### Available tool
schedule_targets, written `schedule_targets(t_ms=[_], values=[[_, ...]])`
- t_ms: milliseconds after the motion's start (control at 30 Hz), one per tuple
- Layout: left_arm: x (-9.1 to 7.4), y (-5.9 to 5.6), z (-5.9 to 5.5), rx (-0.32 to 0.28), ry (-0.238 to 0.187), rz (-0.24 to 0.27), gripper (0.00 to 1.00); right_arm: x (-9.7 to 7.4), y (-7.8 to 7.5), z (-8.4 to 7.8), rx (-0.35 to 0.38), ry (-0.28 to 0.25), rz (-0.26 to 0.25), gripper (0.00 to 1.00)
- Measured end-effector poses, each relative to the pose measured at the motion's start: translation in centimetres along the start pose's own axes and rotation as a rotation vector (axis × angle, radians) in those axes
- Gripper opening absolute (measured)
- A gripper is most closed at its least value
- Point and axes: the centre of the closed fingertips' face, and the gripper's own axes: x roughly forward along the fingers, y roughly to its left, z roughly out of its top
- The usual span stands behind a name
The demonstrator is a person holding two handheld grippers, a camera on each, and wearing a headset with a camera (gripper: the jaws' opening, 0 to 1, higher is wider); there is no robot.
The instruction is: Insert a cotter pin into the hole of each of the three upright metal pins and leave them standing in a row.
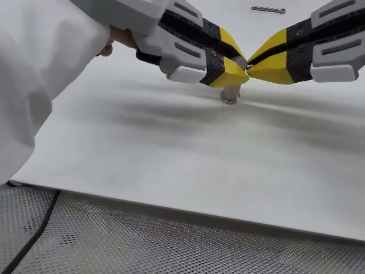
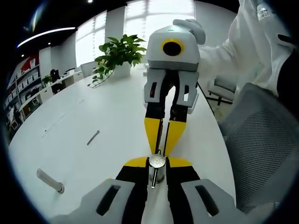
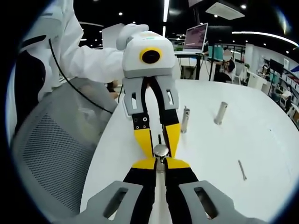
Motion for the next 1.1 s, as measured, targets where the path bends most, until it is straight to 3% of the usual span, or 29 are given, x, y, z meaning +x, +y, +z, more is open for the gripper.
schedule_targets(t_ms=[100,433,667,767,900,1000,1100], values=[[-0.2,-0.4,0.0,0.003,-0.003,-0.003,0.16,-0.1,0.2,0.1,0.006,-0.003,0.003,0.05],[-1.3,-1.6,0.4,-0.006,-0.040,-0.009,0.47,-0.3,0.2,0.3,-0.004,0.000,-0.016,0.12],[-2.9,-4.1,1.7,-0.033,-0.091,-0.038,0.76,0.1,0.1,0.4,-0.009,-0.002,-0.014,0.16],[-3.6,-4.4,1.5,-0.059,-0.081,-0.007,0.83,0.2,0.1,0.4,-0.003,-0.007,-0.014,0.16],[-4.5,-4.7,0.8,-0.099,-0.063,0.050,0.99,0.3,0.2,0.3,-0.004,-0.006,-0.013,0.16],[-5.4,-5.2,0.4,-0.141,-0.070,0.076,0.99,0.3,0.2,0.4,0.002,-0.010,-0.015,0.16],[-6.2,-5.0,-0.4,-0.194,-0.064,0.134,0.99,0.4,0.3,0.3,0.002,-0.008,-0.014,0.16]])
